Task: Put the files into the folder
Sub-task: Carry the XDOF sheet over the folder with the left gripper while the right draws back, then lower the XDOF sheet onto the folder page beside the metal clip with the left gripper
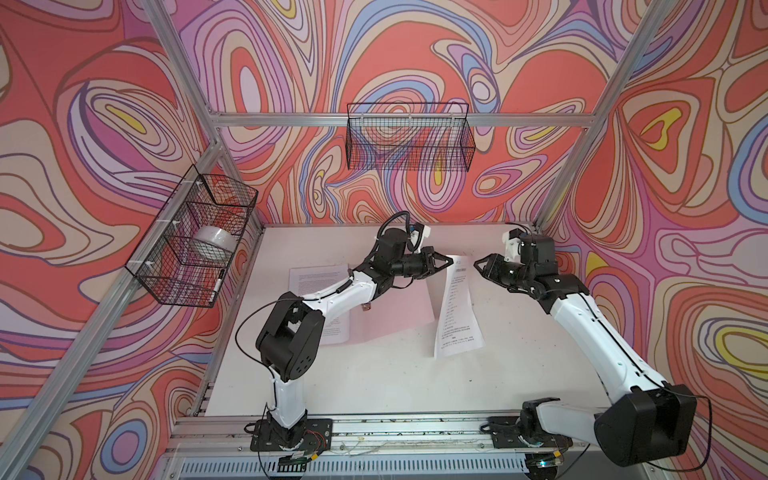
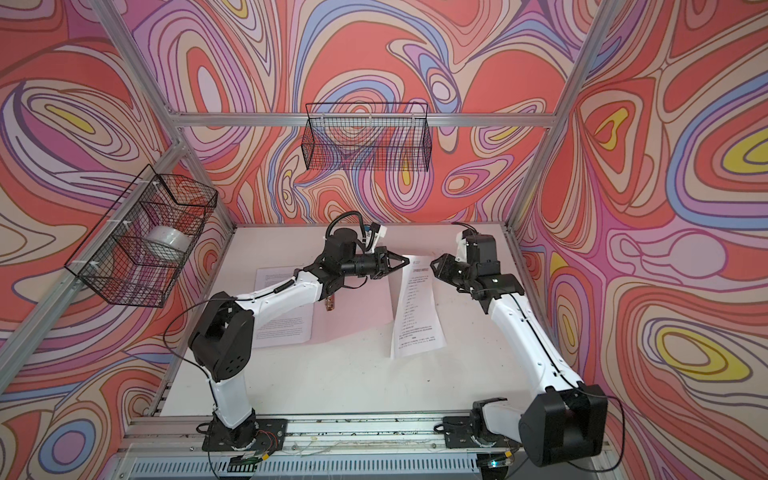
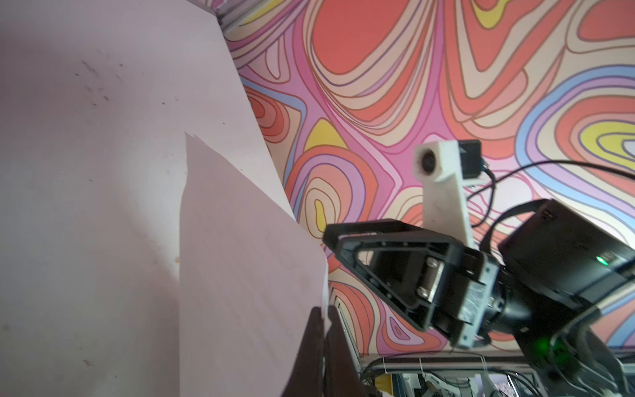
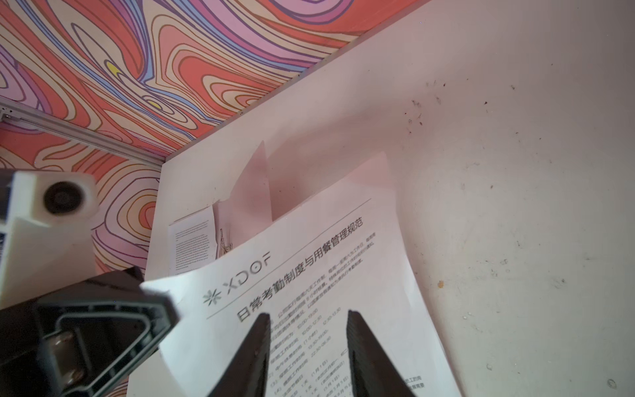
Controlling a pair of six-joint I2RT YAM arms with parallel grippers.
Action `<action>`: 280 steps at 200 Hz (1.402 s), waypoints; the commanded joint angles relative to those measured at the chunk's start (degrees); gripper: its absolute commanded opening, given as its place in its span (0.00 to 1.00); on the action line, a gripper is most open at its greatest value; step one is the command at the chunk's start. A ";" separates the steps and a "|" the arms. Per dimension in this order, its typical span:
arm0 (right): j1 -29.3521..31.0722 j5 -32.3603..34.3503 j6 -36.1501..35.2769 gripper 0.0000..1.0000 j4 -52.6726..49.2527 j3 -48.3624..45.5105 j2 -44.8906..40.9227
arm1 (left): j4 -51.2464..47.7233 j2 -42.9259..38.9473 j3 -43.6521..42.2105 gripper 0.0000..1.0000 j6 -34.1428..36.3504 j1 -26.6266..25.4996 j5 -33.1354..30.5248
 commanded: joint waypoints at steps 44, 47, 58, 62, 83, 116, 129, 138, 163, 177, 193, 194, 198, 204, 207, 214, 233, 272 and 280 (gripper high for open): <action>-0.35 0.87 0.54 0.39 -2.94 1.70 -2.64 | -10.15 -16.62 -2.15 0.00 4.04 -2.92 -1.73; -0.34 0.86 0.55 0.39 -2.96 1.71 -2.68 | -11.95 -17.20 -1.65 0.00 5.17 -2.79 -2.28; -0.35 0.42 0.89 0.39 -2.63 1.64 -2.61 | -17.41 -18.32 0.25 0.00 8.70 -2.12 -3.05; -0.33 0.00 0.99 0.39 -2.47 1.62 -2.60 | -18.61 -18.39 0.98 0.00 9.91 -1.71 -2.68; -0.34 -2.06 1.50 0.38 -1.75 1.49 -2.59 | -22.79 -18.19 2.39 0.00 13.17 1.28 -1.63; -0.35 -2.54 1.36 0.38 -1.91 1.77 -3.06 | -26.38 -17.70 2.03 0.00 17.69 7.76 -1.20; -0.33 -3.36 1.17 0.38 -2.20 2.02 -2.46 | -28.28 -16.62 2.32 0.00 20.51 10.47 -0.99; -0.29 -4.06 1.26 0.38 -2.15 1.90 -2.08 | -30.18 -15.48 2.77 0.00 22.58 12.20 -2.03; -0.22 -5.81 2.09 0.38 -0.54 0.26 -1.11 | -36.80 -10.01 6.21 0.00 29.43 15.50 -5.91; -0.22 -5.74 2.52 0.38 0.22 -0.76 -0.93 | -37.07 -6.49 7.44 0.00 30.99 16.92 -7.46; -0.12 -5.72 2.57 0.37 0.67 -1.17 -0.46 | -36.25 -2.52 8.33 0.00 31.57 18.46 -6.88; -0.15 -5.72 2.59 0.37 0.67 -1.18 -0.39 | -36.17 -2.35 8.44 0.00 31.58 18.54 -6.92; -0.11 -5.80 2.52 0.37 0.58 -1.11 -0.20 | -35.90 -1.48 8.60 0.00 31.79 18.88 -6.80; 0.13 -5.98 2.44 0.37 0.56 -0.94 0.17 | -35.19 -0.42 8.70 0.00 32.08 19.30 -6.53; 0.32 -5.92 2.29 0.36 0.58 -0.85 0.35 | -34.91 0.12 8.73 0.00 32.19 19.58 -6.48; 1.18 -5.55 2.01 0.36 0.42 -0.56 0.92 | -34.55 1.38 8.99 0.00 32.57 20.08 -6.23; 4.80 -2.08 0.47 0.36 -0.92 0.98 3.73 | -34.58 4.30 10.19 0.00 33.67 21.11 -5.37; 9.43 0.59 0.46 0.36 0.44 1.38 8.64 | -39.67 7.50 13.11 0.00 38.94 22.20 -7.75; 9.65 0.73 0.58 0.36 0.60 1.24 9.15 | -39.98 8.02 13.28 0.00 39.61 22.61 -8.19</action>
